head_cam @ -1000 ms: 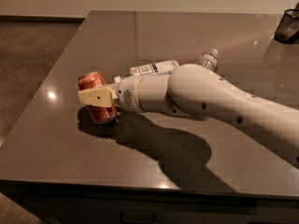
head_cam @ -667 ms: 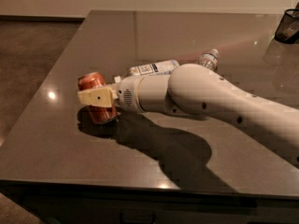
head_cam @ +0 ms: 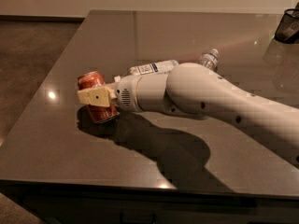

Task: Place coke can upright

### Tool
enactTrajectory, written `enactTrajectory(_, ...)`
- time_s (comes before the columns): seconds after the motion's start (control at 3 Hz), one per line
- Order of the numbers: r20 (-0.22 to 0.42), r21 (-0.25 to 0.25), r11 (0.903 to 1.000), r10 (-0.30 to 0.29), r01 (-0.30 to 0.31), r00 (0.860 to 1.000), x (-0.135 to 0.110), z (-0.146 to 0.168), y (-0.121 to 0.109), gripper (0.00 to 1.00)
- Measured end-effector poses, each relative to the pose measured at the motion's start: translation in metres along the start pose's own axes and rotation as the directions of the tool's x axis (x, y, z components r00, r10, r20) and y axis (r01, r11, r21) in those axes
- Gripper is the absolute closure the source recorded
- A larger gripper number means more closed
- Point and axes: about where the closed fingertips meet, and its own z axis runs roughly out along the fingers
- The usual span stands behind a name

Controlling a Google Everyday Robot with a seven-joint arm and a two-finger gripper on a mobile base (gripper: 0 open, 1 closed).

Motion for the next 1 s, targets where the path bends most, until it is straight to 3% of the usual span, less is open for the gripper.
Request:
enactTrajectory(0.33,-0.001,-0.002,1.0,-0.003,0.003,1.0,-0.0003,0.0008,0.0022,0.18)
enactTrajectory(0.67,-0.002,-0.004,1.0,-0.006,0.006,1.0,-0.0005,0.0015,0.0041,0.0)
enactTrajectory(1.0,-0.002,-0.004,1.0,-0.006,0.006,1.0,-0.0005,0.0016,0.0042,0.0)
